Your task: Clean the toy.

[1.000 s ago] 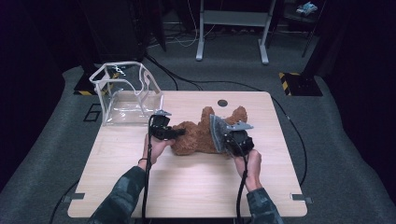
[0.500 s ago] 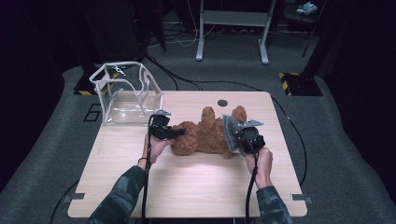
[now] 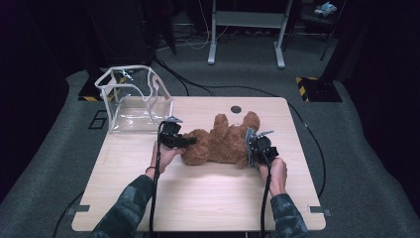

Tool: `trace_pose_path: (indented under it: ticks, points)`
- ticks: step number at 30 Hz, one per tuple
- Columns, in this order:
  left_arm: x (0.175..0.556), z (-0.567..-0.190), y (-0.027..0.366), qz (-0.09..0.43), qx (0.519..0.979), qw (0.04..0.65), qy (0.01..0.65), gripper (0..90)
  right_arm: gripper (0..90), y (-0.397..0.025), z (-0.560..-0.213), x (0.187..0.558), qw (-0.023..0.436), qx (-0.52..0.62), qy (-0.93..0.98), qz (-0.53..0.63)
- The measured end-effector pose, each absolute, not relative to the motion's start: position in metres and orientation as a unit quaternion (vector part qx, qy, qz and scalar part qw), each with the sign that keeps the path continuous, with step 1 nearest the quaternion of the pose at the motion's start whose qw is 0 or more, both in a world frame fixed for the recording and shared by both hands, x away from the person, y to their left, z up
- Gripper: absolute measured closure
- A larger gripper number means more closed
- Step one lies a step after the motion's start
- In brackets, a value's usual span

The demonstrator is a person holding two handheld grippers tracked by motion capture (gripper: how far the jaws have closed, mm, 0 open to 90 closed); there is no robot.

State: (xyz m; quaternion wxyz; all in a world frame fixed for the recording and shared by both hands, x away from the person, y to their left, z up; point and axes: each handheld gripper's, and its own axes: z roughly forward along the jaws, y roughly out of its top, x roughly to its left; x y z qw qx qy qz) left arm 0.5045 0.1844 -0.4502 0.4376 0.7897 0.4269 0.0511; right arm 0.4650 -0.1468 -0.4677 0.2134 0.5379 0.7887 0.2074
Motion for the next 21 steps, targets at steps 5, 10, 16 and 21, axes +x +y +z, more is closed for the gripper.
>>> trace_pose_path:
  ticks: [5,10,16,21]
  points:
    - [0.502,-0.452,0.186,0.047,0.789,0.44,0.426,68.0,77.3,-0.149,-0.432,0.456,0.247,0.532,0.764,0.27]
    - [0.503,-0.453,0.186,0.045,0.788,0.443,0.425,68.0,77.6,-0.129,-0.45,0.465,0.243,0.523,0.774,0.261]
    - [0.5,-0.455,0.187,0.049,0.786,0.447,0.424,67.9,77.4,-0.146,-0.477,0.464,0.214,0.552,0.77,0.237]
    - [0.496,-0.457,0.187,0.054,0.783,0.453,0.423,68.0,77.2,-0.136,-0.436,0.454,0.251,0.532,0.756,0.289]
